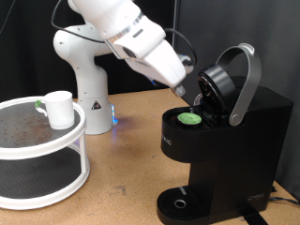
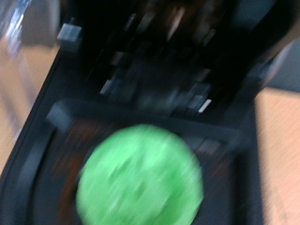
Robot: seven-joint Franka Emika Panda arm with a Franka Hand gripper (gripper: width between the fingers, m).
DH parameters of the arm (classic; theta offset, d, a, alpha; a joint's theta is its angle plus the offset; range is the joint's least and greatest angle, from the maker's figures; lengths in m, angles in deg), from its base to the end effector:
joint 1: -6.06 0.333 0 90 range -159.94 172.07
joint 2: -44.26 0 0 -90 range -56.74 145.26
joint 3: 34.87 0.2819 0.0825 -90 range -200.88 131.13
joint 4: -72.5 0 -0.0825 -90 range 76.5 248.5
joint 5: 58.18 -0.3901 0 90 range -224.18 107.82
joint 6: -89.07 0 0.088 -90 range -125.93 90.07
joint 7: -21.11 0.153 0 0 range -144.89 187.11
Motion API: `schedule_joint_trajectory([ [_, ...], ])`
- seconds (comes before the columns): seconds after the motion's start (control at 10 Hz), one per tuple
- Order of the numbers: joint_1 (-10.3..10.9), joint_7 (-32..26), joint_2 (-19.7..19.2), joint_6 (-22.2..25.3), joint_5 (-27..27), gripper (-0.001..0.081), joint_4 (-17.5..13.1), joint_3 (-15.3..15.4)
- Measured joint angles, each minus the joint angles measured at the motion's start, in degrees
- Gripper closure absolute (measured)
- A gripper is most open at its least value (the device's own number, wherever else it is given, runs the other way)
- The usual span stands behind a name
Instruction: Make a cup of coffee with the keurig machine
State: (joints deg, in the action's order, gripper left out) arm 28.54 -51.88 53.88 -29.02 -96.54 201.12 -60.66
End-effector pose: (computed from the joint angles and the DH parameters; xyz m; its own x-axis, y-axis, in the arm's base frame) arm 0.5135 0.0290 0.3668 0.6058 0.5969 0.5260 0.7900 -0.5296 -0.3087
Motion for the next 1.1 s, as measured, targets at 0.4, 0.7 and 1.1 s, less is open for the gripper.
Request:
schedule_joint_trajectory([
  [0.4,-0.19,3.62,4.67,3.9,-6.91,-0.0001,-2.6,-1.24],
  [0.7,-0.22,8.37,6.37,6.53,-6.79,-0.0001,-6.6,-1.24],
  [1.1,0.29,9.31,6.45,7.4,-8.61,-0.0001,-7.32,-1.13],
])
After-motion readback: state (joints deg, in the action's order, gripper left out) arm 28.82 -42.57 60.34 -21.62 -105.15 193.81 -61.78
